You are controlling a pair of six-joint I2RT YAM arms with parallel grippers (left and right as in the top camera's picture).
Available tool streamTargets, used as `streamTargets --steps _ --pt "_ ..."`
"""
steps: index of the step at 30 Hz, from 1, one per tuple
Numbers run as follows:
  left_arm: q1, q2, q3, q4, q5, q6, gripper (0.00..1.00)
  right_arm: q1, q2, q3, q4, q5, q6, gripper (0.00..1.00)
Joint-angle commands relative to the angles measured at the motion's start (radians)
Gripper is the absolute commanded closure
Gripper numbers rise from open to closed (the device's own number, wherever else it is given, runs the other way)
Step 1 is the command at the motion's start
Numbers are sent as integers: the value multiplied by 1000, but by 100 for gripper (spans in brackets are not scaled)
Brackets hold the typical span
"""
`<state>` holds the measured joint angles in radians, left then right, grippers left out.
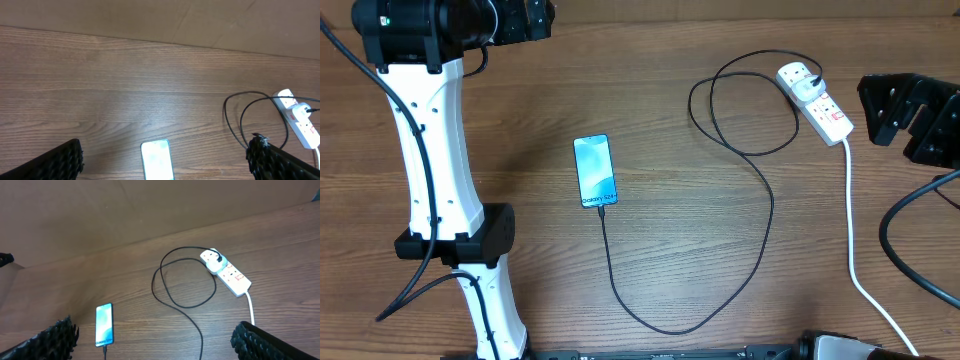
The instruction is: Plug charger to phone and switch on socket
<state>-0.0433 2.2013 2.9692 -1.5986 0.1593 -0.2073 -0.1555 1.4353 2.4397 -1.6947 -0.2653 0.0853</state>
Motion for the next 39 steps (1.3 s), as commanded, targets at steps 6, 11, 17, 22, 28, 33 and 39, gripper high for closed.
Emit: streamTargets --steps 6,11,17,22,28,33,39 --pt "5 -4 -3 1 -10 5 0 5 -1 9 3 -31 -9 0" --pt "5 -4 -3 1 -10 5 0 22 -53 -54 74 16 -8 0" --pt "5 -4 -3 1 -10 5 0 106 -198 -309 328 132 -9 0" --pt "5 -4 -3 1 -10 5 0 149 -357 -632 581 187 -9 0" --pt "5 -4 -3 1 -10 5 0 150 -550 -1033 884 187 -8 0" --pt "5 -4 -3 1 -10 5 0 154 -712 -1350 1148 186 -8 0" --pt "5 -4 -3 1 -10 5 0 200 -899 -1686 1430 224 -8 0"
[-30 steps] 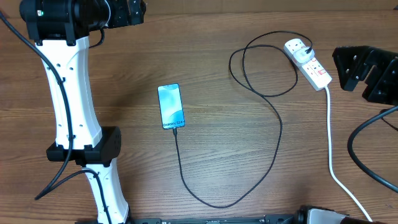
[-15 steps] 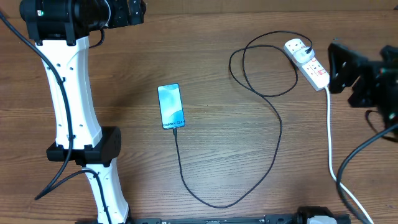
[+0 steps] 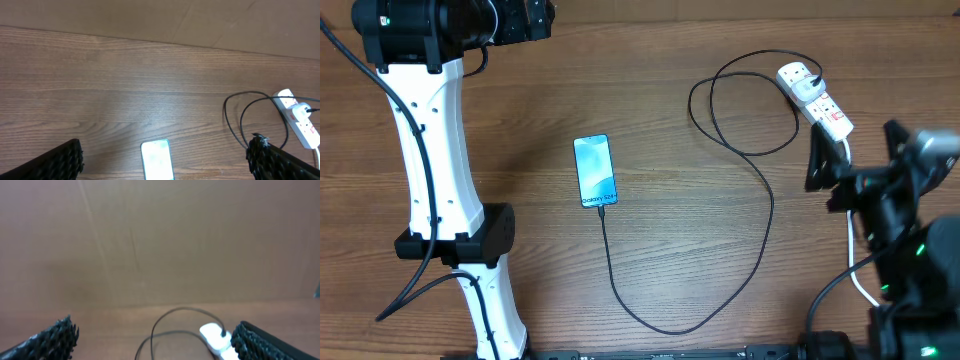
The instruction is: Plug charger to phone and switch on socket
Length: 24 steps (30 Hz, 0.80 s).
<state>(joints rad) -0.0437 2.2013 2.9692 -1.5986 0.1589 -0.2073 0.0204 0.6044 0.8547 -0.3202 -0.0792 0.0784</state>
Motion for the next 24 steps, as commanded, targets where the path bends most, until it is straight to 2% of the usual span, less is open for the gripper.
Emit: streamTargets --steps 1,8,15,24 --pt "6 -4 -3 1 -10 5 0 33 -98 -156 101 48 -2 0" --pt "6 -4 -3 1 -10 5 0 65 -304 -489 327 64 -2 0" --pt "6 -4 -3 1 -10 5 0 66 -450 -659 365 63 -1 0" --pt "6 -4 -3 1 -10 5 0 66 -584 -784 365 63 -1 0"
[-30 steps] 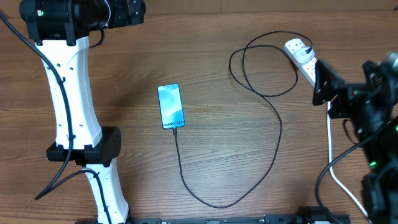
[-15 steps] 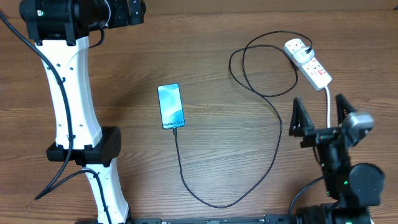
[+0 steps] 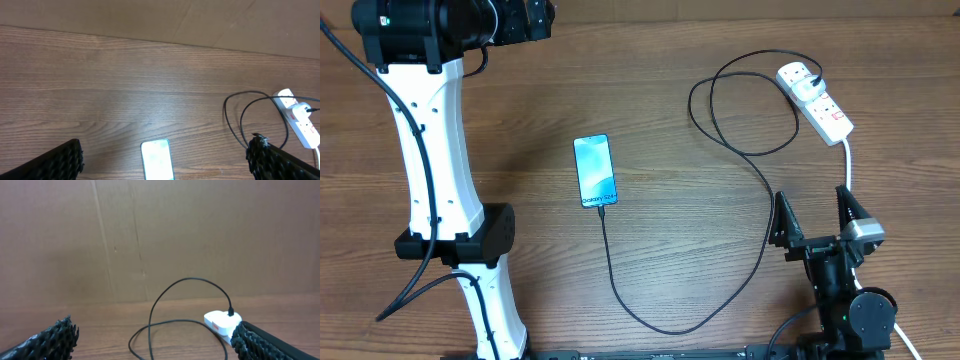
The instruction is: Plug charger to phone and switch on socket
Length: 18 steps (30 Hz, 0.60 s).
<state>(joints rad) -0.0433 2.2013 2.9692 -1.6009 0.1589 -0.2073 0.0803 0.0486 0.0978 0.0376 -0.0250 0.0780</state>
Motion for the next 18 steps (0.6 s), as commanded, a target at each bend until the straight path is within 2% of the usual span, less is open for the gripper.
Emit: streamTargets --steps 1,14,18 --pt "5 -4 -3 3 -10 5 0 6 -32 -32 7 10 -1 0" --pt "5 -4 -3 3 -10 5 0 6 -46 -90 -1 16 -1 0" --pt "5 -4 -3 3 -10 5 0 6 -46 -90 -126 -48 2 0"
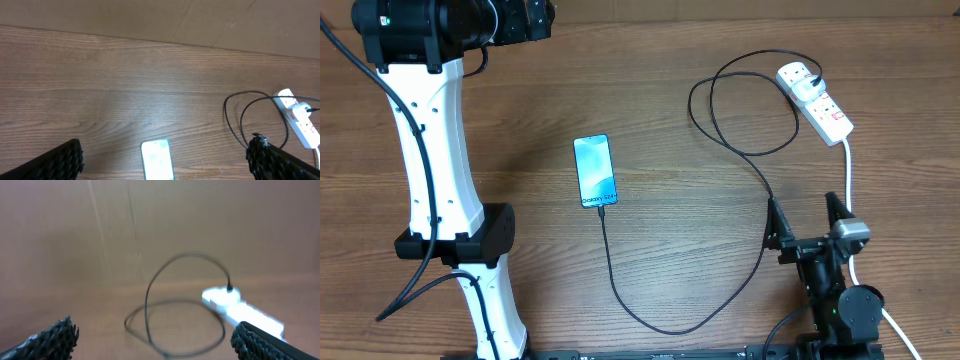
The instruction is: Plug charger to phone and switch on socket
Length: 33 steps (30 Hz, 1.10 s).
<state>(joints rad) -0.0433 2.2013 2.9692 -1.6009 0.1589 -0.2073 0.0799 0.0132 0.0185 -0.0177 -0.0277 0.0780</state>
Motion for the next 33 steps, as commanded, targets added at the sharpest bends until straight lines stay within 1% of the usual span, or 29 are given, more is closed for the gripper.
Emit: streamTargets --steps 1,29,33 --pt "5 -4 -3 3 -10 5 0 6 -10 -11 -59 -46 3 0" --pt "5 -4 -3 3 -10 5 0 5 -10 -10 -60 -43 3 0" --pt "5 -6 -25 1 -11 5 0 5 -10 -10 -60 -43 3 0"
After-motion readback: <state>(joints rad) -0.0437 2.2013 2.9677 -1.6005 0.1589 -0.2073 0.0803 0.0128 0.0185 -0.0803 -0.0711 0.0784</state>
